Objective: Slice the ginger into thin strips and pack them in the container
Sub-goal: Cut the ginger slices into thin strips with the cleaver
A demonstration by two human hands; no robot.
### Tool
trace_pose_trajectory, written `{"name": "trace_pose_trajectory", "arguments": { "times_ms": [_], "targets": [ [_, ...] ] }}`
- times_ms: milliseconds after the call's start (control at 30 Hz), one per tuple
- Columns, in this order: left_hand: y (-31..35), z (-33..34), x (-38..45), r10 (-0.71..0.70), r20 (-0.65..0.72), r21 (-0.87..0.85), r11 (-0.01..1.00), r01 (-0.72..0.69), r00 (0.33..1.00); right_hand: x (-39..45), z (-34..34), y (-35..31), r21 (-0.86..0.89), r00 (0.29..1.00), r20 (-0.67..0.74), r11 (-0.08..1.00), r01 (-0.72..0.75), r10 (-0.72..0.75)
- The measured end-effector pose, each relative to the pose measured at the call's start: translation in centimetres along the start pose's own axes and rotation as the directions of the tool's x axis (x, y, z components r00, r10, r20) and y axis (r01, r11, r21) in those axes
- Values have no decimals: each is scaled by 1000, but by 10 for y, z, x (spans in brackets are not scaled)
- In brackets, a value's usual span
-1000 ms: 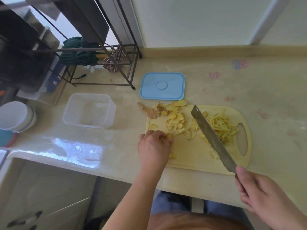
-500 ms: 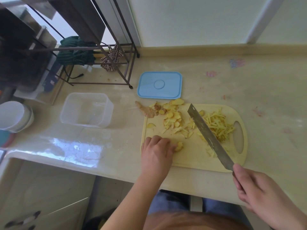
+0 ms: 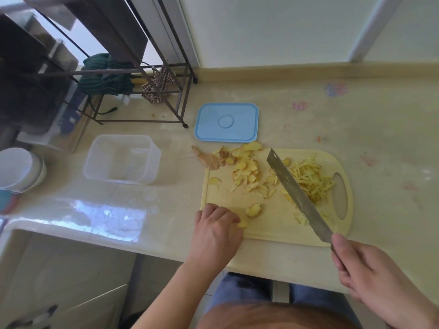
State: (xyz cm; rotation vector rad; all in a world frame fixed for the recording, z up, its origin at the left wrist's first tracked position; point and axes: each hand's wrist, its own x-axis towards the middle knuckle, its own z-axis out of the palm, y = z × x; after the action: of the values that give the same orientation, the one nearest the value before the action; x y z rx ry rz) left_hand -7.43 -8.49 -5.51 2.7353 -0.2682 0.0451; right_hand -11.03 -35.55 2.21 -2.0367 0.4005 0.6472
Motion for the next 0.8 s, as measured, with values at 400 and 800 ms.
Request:
{"name": "trace_pose_trajectory", "arguments": {
  "times_ms": [400, 800],
  "targets": [
    [25, 12, 30, -220, 68, -262, 937, 231, 973, 2, 2, 5, -27, 1000, 3, 1000, -15, 15],
    [37, 6, 40, -239, 57, -213, 946, 245, 969, 5, -2, 16, -70, 1000, 12, 997, -22, 23]
  ]
}}
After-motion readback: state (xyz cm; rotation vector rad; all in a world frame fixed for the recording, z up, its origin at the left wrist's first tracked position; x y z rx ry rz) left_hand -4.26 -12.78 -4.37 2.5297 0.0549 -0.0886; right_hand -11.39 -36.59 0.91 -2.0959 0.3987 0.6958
